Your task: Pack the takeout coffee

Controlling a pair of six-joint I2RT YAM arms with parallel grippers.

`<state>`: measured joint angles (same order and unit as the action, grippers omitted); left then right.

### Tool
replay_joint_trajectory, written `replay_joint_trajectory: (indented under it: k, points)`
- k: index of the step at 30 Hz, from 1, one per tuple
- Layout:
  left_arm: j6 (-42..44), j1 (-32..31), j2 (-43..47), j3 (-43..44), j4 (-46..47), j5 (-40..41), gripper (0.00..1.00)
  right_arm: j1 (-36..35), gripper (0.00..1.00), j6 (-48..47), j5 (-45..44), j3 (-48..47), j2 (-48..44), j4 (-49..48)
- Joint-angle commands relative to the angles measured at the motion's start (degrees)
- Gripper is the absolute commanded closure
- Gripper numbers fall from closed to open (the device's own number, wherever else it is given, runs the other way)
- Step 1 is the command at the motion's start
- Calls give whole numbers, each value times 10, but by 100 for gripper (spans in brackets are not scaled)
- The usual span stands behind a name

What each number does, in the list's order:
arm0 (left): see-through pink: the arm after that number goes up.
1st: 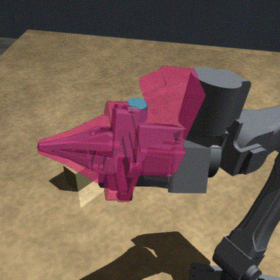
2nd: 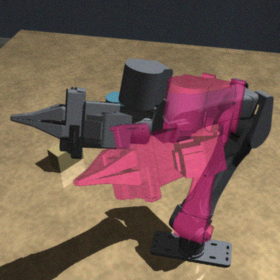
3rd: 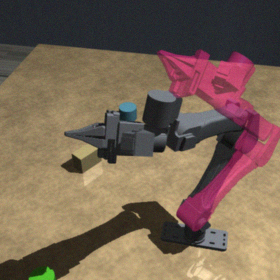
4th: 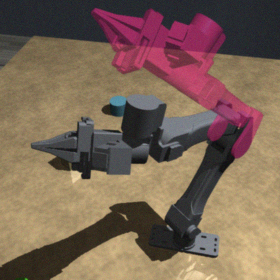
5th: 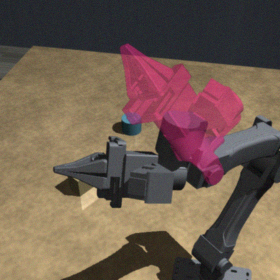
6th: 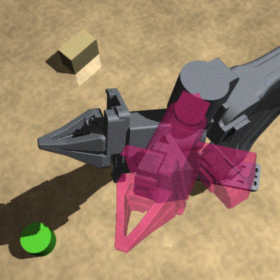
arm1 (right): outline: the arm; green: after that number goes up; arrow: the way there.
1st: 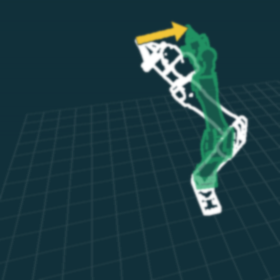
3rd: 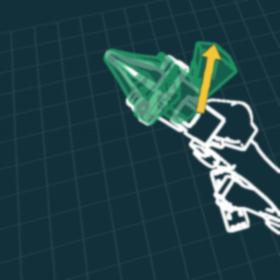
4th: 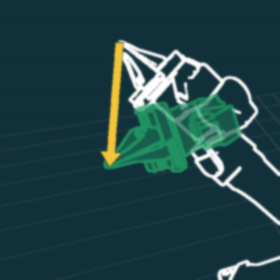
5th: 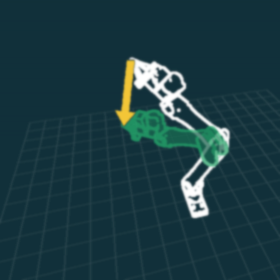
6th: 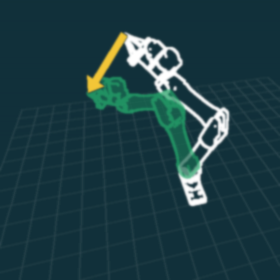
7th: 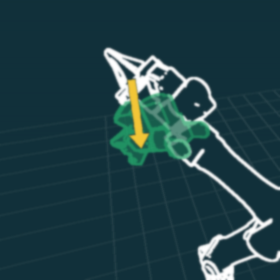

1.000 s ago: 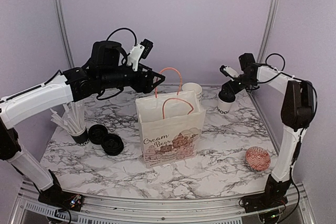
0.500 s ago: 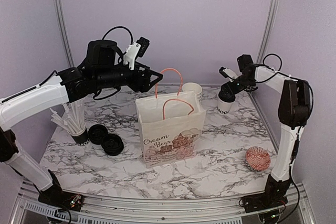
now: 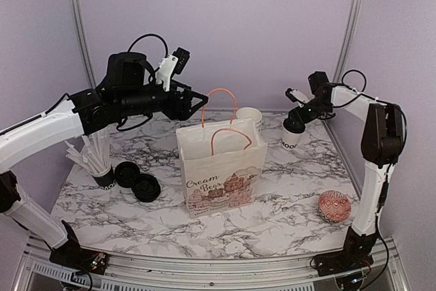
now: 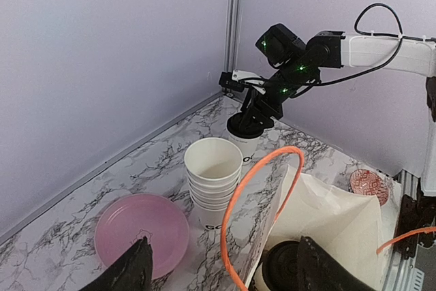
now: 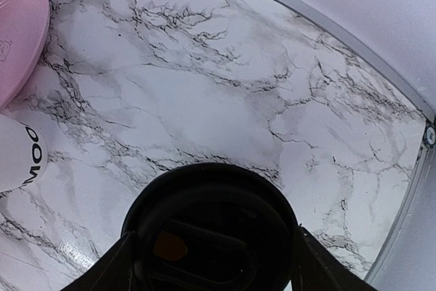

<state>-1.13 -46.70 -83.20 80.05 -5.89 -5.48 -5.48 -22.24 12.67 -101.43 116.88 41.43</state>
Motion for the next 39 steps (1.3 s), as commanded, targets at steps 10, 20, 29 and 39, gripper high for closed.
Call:
replay_joint_trajectory:
  k: [10,20,29,39]
  points:
    - [5,3,55,-8,-10,20,27,-17,37,-6,24,83,-144,24]
    - [-4,3,74,32,-128,51,26,-128,37,-83,65,325,-418,29]
    - [-5,3,74,104,-276,97,26,-162,37,-272,214,438,-587,165]
    - [-17,4,62,123,-356,124,26,-330,37,-308,230,412,-570,129]
